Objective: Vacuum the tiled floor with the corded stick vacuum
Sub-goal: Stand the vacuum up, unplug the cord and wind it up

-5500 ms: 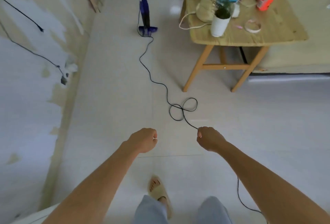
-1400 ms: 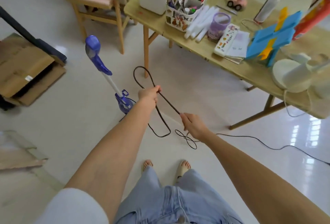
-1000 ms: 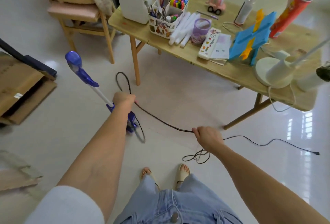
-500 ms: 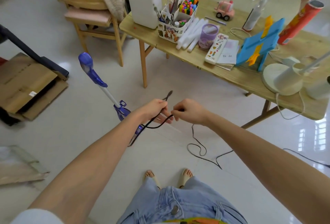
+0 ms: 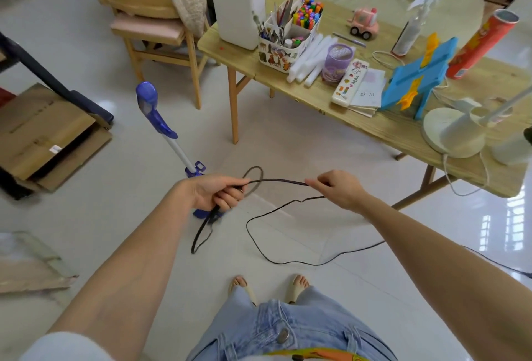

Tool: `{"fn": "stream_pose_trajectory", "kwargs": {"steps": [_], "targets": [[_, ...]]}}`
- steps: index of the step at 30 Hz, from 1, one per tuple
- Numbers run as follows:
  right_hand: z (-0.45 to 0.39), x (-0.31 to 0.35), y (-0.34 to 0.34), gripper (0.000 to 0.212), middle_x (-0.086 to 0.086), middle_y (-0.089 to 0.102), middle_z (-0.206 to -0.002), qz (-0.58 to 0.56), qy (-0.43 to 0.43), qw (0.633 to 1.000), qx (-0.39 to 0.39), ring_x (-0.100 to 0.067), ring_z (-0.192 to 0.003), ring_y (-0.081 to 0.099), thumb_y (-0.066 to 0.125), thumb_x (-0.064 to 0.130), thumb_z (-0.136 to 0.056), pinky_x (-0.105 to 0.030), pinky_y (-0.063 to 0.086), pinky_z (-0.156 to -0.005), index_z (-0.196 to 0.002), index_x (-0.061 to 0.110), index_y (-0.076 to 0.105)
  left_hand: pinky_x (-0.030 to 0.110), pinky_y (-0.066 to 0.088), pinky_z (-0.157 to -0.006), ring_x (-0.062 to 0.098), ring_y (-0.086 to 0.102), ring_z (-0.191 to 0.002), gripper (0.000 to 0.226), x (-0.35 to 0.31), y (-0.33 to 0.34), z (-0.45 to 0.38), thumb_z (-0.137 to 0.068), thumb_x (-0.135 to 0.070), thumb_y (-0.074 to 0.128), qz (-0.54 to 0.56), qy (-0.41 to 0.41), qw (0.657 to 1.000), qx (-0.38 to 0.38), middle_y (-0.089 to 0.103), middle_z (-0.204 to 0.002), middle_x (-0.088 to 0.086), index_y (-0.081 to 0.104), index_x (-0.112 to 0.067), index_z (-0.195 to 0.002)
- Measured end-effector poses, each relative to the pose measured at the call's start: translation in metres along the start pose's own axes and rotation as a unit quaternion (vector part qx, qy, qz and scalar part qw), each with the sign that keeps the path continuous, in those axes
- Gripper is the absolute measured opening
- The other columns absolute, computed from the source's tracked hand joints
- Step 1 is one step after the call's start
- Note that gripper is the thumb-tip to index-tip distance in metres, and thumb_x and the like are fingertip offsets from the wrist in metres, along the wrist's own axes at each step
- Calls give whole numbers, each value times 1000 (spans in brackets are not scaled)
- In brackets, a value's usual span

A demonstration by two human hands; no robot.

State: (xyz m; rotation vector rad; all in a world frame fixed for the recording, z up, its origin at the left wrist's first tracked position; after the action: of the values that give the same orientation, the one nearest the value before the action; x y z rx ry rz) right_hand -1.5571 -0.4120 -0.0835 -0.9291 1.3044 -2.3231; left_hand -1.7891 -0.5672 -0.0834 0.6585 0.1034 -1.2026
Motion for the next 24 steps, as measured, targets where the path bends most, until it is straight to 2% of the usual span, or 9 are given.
{"fn": "stream_pose_trajectory", "kwargs": {"steps": [2, 4, 7, 10, 13, 16, 19, 21, 24], "targets": [[1, 2, 1, 57, 0, 41, -53, 63, -14, 997, -34, -22, -53, 41, 31, 59, -96, -33, 31, -52, -59, 16, 36, 11, 13, -30, 0, 21, -35, 36, 1, 8, -2, -103, -31, 39, 19, 24, 999, -11, 22, -50, -10, 41, -17, -70], [1, 9, 5, 52, -2, 48, -60, 85, -27, 995, -46, -27, -60, 49, 28, 56, -99, -35, 35, -55, -68, 15, 41, 11, 12, -28, 0, 21, -31, 38, -4, 7, -8, -105, -28, 35, 123, 85, 986, -70, 24, -44, -10, 37, -18, -68], [2, 20, 19, 37, -4, 49, -71, 65, -41, 997, -32, -33, -73, 54, 31, 45, -102, -36, 33, -58, -83, 14, 41, 13, 10, -25, 3, 19, -24, 39, -8, -7, -20, -105, -19, 32, 325, 162, 913, -186, 24, -36, -8, 34, -17, -66], [10, 2, 33, 44, -2, 48, -66, 14, 39, 999, 1, -29, -71, 52, 32, 47, -102, -34, 31, -58, -74, 14, 42, 18, 14, -28, 9, 20, -24, 38, -3, -28, -20, -100, -8, 26, 445, 196, 830, -273, 26, -43, -2, 29, -15, -63], [32, -27, 46, 58, -3, 54, -66, 2, 166, 986, 34, -24, -65, 54, 30, 62, -96, -32, 40, -59, -65, 15, 44, 19, 26, -39, 13, 29, -46, 35, 1, -43, -8, -98, -2, 28, 325, 199, 842, -382, 27, -63, 4, 30, -12, -64], [42, -21, 49, 61, -13, 66, -96, 27, 244, 969, 2, -32, -90, 62, 23, 57, -99, -37, 47, -76, -90, 9, 59, 17, 24, -36, 9, 31, -40, 35, 0, -21, -9, -101, -6, 28, 263, 214, 865, -371, 31, -59, 2, 34, -14, -67], [27, 26, 47, 51, -21, 62, -117, -12, 195, 981, -3, -37, -109, 58, 25, 40, -104, -38, 45, -86, -112, 3, 58, 13, 20, -32, 3, 29, -28, 33, -3, 15, -21, -103, -18, 37, 100, 245, 897, -355, 37, -46, -4, 46, -13, -71], [16, 57, 44, 40, -21, 63, -111, -32, 126, 991, -13, -38, -102, 59, 27, 35, -104, -38, 43, -78, -102, 8, 56, 19, 29, -40, 7, 37, -41, 29, -2, 33, -27, -99, -29, 48, -40, 249, 906, -339, 44, -53, -5, 57, -13, -76], [12, 83, 39, 31, -17, 63, -95, -37, 41, 998, -20, -36, -86, 58, 27, 33, -104, -36, 39, -66, -89, 14, 46, 22, 33, -48, 11, 39, -50, 31, 1, 40, -25, -89, -42, 63, -78, 231, 916, -317, 64, -73, -2, 70, -12, -89]]}}
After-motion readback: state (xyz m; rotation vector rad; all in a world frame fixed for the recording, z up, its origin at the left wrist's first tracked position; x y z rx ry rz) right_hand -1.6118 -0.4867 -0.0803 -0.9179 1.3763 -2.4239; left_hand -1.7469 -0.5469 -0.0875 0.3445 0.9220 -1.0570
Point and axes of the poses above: each hand's wrist, its own z-axis away from the middle knuckle, its own y-axis out of the palm, x = y × z, the point moved 3 cm from there along -z, towards the middle knuckle
